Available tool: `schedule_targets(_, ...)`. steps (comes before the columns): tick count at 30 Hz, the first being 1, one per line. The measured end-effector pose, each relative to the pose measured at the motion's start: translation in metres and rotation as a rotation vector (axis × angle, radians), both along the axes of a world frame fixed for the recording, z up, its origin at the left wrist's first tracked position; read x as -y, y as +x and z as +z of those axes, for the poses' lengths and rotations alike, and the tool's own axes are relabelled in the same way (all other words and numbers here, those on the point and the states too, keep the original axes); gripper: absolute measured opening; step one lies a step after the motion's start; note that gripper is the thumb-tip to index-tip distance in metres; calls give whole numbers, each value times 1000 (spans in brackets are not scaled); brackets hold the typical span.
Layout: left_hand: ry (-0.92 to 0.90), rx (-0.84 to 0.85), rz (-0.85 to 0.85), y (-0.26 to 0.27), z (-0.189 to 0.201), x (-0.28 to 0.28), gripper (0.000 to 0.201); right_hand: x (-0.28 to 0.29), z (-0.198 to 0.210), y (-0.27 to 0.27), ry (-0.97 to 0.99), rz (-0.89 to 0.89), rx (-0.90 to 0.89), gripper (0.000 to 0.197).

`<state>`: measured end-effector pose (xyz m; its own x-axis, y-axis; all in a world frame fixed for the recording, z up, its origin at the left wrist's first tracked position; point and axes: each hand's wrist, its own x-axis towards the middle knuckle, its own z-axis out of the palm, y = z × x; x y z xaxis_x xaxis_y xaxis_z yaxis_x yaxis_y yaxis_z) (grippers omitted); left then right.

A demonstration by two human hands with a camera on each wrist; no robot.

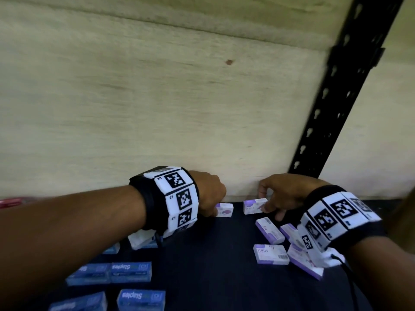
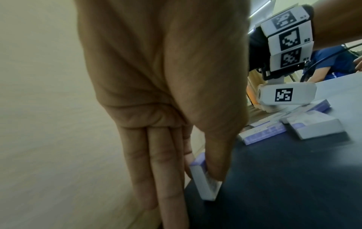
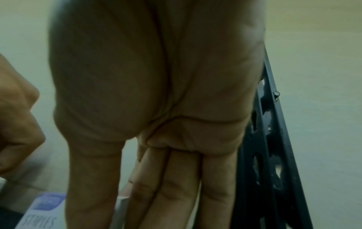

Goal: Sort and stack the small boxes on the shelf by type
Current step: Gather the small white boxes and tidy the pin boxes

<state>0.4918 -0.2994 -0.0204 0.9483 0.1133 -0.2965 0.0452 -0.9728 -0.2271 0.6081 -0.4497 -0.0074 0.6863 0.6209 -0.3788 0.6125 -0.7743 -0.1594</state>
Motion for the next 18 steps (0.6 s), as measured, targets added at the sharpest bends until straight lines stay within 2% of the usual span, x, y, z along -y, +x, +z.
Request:
schedule_targets(11,-73,15,6,6,-1,-6,27,-2,2,1,-79,6,13,26)
schedule_targets(14,-85,93,7,1,-2,-4,21,-2,0,1,-76,-4,8,29)
schedule_targets(18,-110,129,51,-10,1,1,34,2,4,-5,-54,-54,11,33)
